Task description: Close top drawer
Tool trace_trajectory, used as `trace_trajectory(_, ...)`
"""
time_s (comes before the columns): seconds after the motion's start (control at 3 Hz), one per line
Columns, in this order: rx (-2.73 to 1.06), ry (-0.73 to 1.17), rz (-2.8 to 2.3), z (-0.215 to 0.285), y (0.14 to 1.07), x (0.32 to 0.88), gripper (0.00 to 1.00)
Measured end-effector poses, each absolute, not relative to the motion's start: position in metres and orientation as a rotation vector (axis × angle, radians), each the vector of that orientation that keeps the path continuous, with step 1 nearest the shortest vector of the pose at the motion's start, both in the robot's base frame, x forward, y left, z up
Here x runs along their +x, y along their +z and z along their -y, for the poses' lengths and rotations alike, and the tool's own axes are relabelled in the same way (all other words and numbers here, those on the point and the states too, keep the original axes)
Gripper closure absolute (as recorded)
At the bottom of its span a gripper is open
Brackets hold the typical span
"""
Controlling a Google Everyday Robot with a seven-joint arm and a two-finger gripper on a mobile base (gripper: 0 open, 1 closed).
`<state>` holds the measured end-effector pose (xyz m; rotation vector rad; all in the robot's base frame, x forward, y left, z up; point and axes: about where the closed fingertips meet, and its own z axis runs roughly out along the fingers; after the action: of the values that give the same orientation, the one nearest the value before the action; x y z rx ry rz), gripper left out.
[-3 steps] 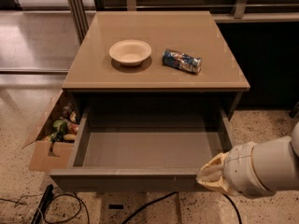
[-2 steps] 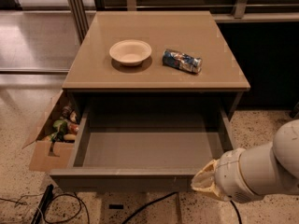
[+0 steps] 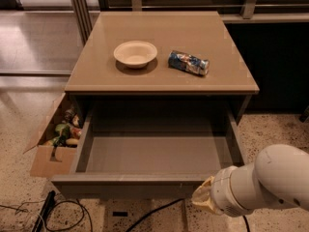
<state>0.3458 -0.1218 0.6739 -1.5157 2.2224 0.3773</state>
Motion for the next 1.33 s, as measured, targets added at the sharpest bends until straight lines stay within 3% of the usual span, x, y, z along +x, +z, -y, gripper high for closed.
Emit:
trace_trajectory(0.33,-1.504,0.365,-2.22,0.1221,0.6717,0.3496,0.84)
trace_trajectory(0.67,-1.503,0.368,-2.219,0.1221,0.6728,0.349,0.53)
trace_trajectory(1.33,-1.499,0.379,-2.216,0.122,0.676,0.3469,0.06)
